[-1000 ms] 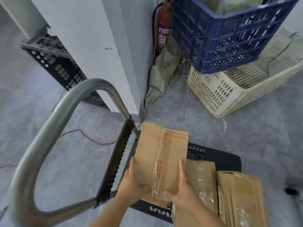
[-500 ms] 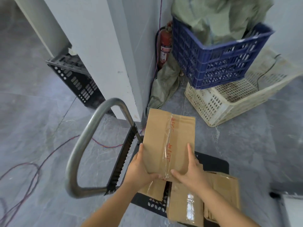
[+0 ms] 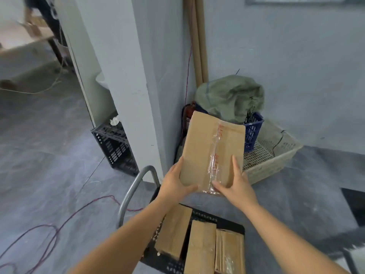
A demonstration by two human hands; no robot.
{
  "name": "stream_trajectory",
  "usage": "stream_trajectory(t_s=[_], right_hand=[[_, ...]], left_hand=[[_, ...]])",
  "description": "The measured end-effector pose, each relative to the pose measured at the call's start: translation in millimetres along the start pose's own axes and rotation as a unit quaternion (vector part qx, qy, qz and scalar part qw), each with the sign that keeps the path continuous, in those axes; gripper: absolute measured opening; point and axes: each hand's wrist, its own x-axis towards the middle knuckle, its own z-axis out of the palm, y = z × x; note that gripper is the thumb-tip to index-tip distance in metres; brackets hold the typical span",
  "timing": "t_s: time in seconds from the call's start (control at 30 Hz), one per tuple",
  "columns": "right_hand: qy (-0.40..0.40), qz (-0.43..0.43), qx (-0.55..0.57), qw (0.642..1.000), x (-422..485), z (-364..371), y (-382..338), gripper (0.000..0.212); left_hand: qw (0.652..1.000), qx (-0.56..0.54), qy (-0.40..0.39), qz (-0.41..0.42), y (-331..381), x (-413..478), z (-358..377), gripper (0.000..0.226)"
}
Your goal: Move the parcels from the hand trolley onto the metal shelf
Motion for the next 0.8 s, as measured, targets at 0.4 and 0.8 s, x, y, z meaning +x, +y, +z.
stream_trajectory(t_s=[0.4,0.8], right_hand=[[0.123,-0.081,0.006,0.989,-67,-181,-61,0.105],[0.201,-0.063,-0.001,0.978,-151,-262,-86,0.094]], left_hand=[[0.981,-0.079,-0.039,0.175,173,-55,-48,0.098],[0.951,-0.048,-0.057,0.302,248,-82,-52,0.099]])
